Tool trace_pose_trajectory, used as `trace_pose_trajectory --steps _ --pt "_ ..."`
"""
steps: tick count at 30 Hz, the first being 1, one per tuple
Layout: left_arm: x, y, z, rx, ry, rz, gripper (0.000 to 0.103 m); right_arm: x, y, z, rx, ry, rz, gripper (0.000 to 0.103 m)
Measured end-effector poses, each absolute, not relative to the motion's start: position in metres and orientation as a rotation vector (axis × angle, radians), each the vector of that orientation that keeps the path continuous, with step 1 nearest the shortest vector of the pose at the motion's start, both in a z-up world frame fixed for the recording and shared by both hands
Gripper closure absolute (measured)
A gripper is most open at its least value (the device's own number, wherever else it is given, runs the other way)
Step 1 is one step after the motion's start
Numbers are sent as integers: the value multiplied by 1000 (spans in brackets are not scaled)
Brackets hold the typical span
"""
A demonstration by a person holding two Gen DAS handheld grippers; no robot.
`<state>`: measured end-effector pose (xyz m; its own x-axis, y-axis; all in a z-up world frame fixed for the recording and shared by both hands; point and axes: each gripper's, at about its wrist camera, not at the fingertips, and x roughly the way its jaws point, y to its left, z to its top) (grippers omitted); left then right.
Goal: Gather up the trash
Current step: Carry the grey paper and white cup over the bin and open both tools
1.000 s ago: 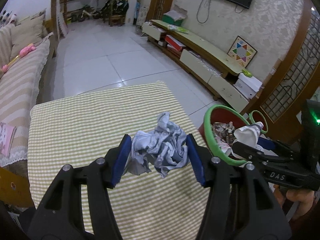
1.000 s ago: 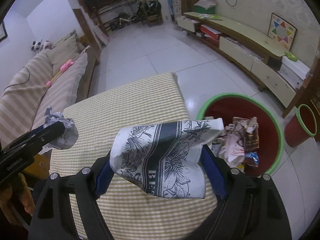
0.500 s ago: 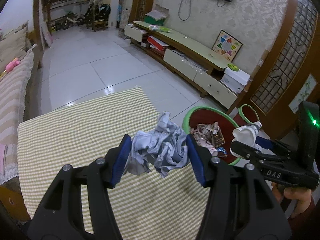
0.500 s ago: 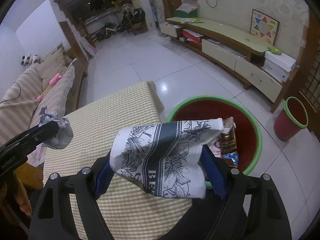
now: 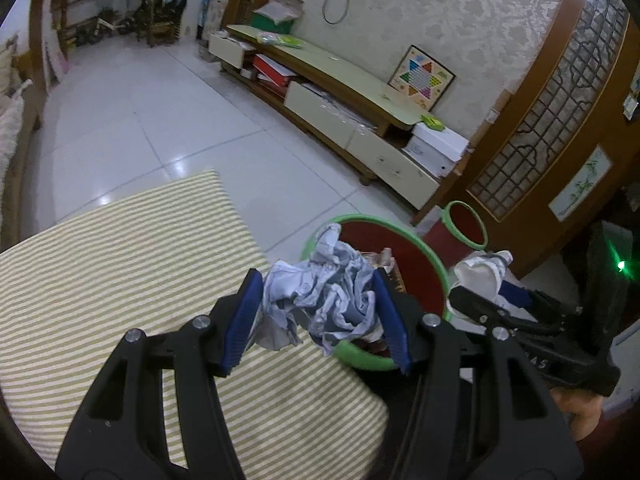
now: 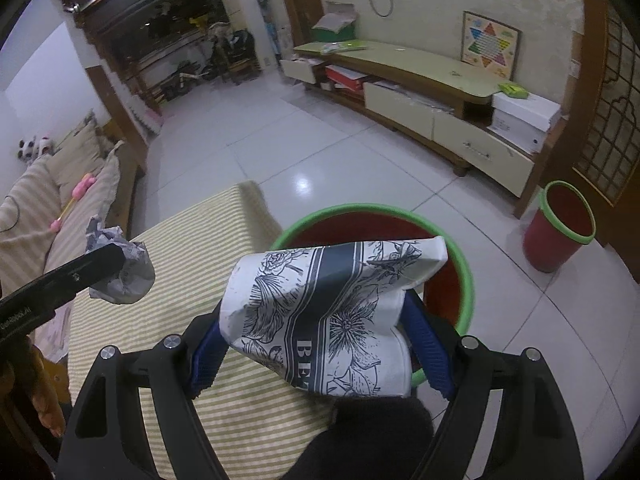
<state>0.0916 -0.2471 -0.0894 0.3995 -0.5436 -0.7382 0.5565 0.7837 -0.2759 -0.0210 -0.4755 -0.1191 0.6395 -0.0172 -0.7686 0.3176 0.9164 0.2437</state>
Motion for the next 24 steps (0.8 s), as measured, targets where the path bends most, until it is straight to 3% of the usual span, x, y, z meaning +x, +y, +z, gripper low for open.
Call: trace_pose_trajectory --steps 13,19,24 --pt "117 -339 -112 43 959 -819 49 -1 -524 -177 402 963 -240 25" --pt "125 -354 -118 62 937 -824 21 1 -530 -198 414 993 -246 18" --pt "126 -352 -113 62 918 -811 15 -2 -531 -197 412 989 -257 17"
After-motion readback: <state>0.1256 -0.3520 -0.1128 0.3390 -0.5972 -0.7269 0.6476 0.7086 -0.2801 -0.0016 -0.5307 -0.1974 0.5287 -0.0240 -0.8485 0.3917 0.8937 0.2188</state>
